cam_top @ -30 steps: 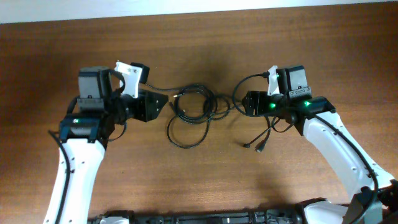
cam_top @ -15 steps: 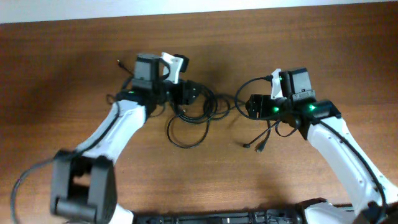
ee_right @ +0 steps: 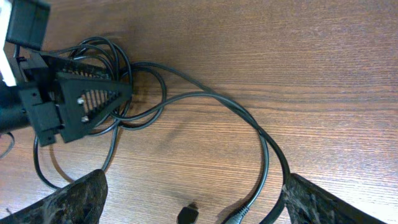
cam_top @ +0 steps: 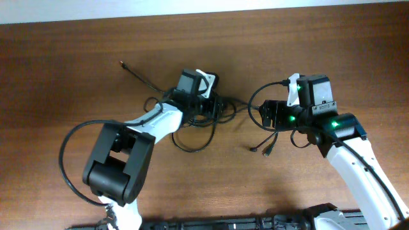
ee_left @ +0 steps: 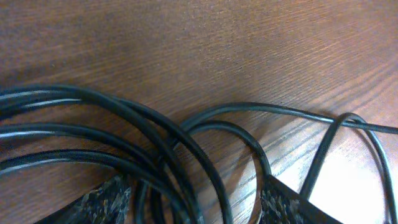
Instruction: Untangle cables
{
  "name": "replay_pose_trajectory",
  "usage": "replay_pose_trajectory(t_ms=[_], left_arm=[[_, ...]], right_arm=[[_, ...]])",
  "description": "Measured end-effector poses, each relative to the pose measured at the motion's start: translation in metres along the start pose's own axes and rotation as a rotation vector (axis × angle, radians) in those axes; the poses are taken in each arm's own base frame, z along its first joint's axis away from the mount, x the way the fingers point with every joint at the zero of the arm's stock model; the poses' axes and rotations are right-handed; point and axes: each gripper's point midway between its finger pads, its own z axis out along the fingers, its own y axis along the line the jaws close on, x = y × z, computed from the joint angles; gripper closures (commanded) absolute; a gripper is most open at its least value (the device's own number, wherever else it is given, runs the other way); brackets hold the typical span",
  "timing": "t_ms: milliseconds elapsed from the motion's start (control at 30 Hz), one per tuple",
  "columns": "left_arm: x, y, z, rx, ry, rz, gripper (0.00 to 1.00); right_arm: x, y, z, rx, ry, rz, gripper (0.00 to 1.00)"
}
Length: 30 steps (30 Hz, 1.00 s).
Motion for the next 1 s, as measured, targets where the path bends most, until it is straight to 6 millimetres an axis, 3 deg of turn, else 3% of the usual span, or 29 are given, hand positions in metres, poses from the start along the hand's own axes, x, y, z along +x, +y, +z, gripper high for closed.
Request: replay_pose_trajectory(t_ms=[133,333,700,900,1000], left_arm=[[-0.002,0.003,0.004,-0.102,-0.029,-0.025,0.34],[-0.013,-0.001,0.006,-0.135,-0.086,-0.028,0.51],[-0.007,0.005,0.010,-0.176,-0.076,-0.033,0.46],[-0.004,0.004,0.019,-0.180,-0.077,-0.025,0.83],[-0.004,0.004,0.019,-0.180,-0.078,-0.026,0.92]], right_arm=[[0.004,-0.002,0.000,0.008,0.016,0.006,0.17],[0.005,-0.002,0.000,0.009,0.019,0.006,0.24],[0.006,-0.002,0.000,0.010,0.022,0.033,0.24],[0.006,-0.002,0.000,0.011,0.025,0.035,0.24],[0.008,-0.003,0.000,0.013,0.032,0.038,0.23]])
